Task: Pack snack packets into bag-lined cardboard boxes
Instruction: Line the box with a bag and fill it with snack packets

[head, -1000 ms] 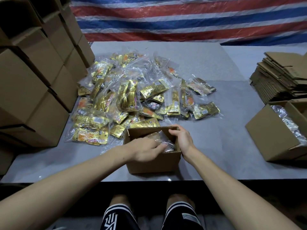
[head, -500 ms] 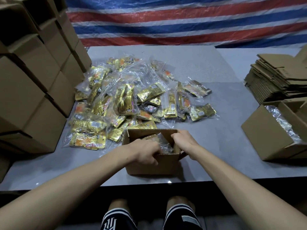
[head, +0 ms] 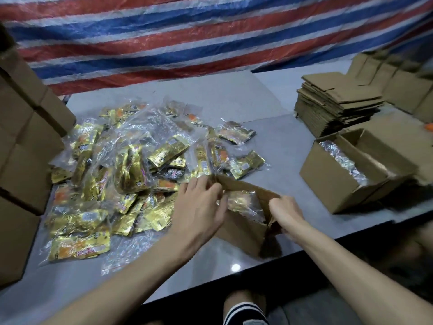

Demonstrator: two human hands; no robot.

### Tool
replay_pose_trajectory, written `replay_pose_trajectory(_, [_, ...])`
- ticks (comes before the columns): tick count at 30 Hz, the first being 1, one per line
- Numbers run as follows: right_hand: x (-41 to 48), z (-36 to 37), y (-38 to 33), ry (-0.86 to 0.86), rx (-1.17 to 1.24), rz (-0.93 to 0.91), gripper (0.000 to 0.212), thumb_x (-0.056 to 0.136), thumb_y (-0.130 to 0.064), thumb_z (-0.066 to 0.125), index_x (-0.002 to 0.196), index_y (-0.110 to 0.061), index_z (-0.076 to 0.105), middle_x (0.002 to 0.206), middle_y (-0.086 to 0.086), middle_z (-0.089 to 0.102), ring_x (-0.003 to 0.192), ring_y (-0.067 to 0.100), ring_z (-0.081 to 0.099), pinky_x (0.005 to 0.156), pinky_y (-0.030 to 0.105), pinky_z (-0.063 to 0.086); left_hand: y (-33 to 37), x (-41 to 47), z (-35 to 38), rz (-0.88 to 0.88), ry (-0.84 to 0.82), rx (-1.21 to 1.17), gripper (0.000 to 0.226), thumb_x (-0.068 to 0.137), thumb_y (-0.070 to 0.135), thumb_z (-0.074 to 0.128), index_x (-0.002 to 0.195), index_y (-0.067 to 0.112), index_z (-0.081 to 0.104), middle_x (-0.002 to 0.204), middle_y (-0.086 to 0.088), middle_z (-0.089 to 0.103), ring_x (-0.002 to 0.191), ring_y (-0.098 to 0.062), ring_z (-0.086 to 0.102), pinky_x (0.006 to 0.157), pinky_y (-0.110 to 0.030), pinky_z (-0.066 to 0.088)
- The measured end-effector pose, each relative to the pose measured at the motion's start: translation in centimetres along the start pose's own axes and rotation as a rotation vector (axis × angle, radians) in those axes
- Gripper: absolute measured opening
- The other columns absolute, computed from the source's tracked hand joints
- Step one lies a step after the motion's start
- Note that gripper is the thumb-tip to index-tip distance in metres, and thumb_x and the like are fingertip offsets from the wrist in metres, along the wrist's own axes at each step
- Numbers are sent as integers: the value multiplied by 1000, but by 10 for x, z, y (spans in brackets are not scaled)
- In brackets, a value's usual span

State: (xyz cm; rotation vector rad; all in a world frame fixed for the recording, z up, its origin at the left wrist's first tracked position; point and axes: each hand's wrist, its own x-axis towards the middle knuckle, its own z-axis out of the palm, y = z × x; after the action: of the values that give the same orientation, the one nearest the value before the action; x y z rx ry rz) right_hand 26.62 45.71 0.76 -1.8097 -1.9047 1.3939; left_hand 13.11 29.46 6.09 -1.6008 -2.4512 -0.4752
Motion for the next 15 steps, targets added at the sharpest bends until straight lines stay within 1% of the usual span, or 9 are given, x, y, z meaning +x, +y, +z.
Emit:
replay_pose_trajectory(1, [4,-8,10,61,30,41,32,79,-11,41,103,-5,61,98,13,65,95,36,62,84,42,55,6,1,3,-92,75,-86,27,93,45,57,81,22,60,85,5,52,82,-18,50,73,-36,39])
replay_pose_trajectory(2, [9,-16,19,106,62,75,37,80,-10,41,111,-3,59,107,18,64,101,38,61,87,45,55,12,3,7,-190,54,-189,34,92,50,55,74,22,54,76,7,51,73,-17,50,64,-35,39])
replay_pose_trajectory(4, [16,-29,34,121,168,115,44,81,-7,39,121,0,55,114,19,62,102,37,60,76,45,58,25,13,23,-384,-204,-344,51,91,65,46,72,18,46,67,6,53,64,-17,54,56,-33,40])
replay_pose_trajectory(6, [21,-40,41,94,320,128,43,83,-6,38,122,-1,55,112,18,62,97,35,62,55,37,58,38,27,39,-565,-525,-528,64,88,76,43,88,13,52,76,-1,57,69,-23,63,56,-33,49])
replay_pose_trajectory(8, [26,-48,43,73,400,127,36,85,-4,42,118,-2,56,110,22,63,95,36,65,51,37,58,54,41,48,-762,-770,-846,81,84,78,51,123,6,50,103,-9,59,76,-29,72,57,-34,58])
replay_pose_trajectory(9, [29,-49,43,58,424,120,32,87,-4,45,116,-2,57,109,24,64,96,36,66,53,40,60,62,47,53,-832,-838,-982,84,83,76,56,131,7,45,114,-12,57,75,-32,74,61,-36,61])
replay_pose_trajectory(10, [32,-50,43,40,441,116,27,88,-5,49,113,-4,58,109,24,64,96,37,67,57,43,61,70,53,58,-881,-855,-1073,82,83,72,61,130,8,44,118,-14,55,72,-35,74,65,-38,63])
replay_pose_trajectory(12, [38,-53,42,4,437,103,15,90,-11,57,104,-6,62,107,25,67,93,35,69,64,45,62,84,64,70,-934,-771,-1180,62,89,50,68,123,0,49,112,-16,56,61,-35,72,64,-43,63])
replay_pose_trajectory(15, [49,-67,38,-12,395,54,21,94,-27,61,93,-8,69,101,20,72,89,33,72,70,46,63,95,82,82,-908,-666,-1225,10,94,5,55,102,-1,56,84,-15,58,47,-28,66,47,-34,59])
